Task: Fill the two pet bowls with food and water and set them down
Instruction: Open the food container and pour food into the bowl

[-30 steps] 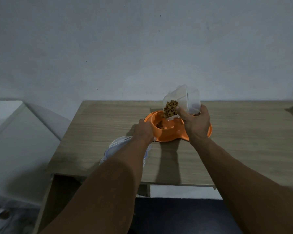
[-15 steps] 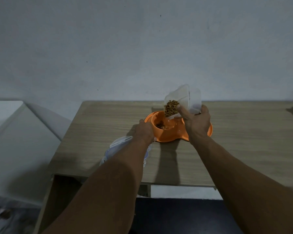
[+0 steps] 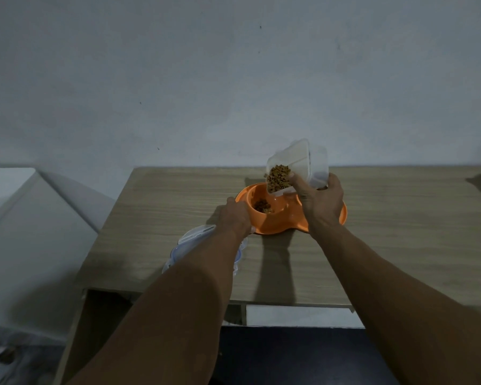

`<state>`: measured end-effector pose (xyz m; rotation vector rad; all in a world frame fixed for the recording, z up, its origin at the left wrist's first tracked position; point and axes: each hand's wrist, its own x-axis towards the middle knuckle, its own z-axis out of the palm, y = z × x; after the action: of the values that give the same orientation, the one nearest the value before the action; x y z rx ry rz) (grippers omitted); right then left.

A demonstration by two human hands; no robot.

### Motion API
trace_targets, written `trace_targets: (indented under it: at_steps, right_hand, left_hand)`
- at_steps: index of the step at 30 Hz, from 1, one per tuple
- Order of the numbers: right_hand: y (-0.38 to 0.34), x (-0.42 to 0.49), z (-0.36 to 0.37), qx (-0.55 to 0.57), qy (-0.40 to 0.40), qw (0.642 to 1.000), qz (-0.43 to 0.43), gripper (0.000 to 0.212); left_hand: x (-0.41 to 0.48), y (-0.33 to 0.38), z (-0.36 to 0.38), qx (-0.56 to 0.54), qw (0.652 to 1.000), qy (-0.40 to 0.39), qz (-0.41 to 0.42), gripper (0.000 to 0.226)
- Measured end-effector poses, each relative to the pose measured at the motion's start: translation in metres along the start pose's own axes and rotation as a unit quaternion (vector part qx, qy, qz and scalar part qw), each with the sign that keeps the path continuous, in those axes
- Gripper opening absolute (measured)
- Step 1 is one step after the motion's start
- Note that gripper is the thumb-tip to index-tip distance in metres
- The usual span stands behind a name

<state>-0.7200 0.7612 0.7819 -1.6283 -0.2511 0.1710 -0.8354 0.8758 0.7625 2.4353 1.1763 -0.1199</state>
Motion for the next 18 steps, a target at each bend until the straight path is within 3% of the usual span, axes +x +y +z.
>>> trace_targets:
  at_steps: [13,15,18]
  right_hand:
    - [-0.0055,0.0030,-0.0091,0.021,0.003,1.000,0.021,0.049]
    - [-0.0058,0.0044,-0.0082,0.037,0.011,0.998,0.043,0.056]
    - [-0.0078,0.0045,-0.0070,0.091,0.024,0.993,0.072,0.092]
  left_hand:
    - [0.0030,-0.0017,0.0017,0.031,0.999,-0.010,0.009,0.057]
    - [0.0019,-0.0002,-0.0011,0.035,0.999,-0.019,0.011,0.057]
    - [0.0034,0.0004,-0.0076,0.065,0.997,-0.036,0.019,0.051]
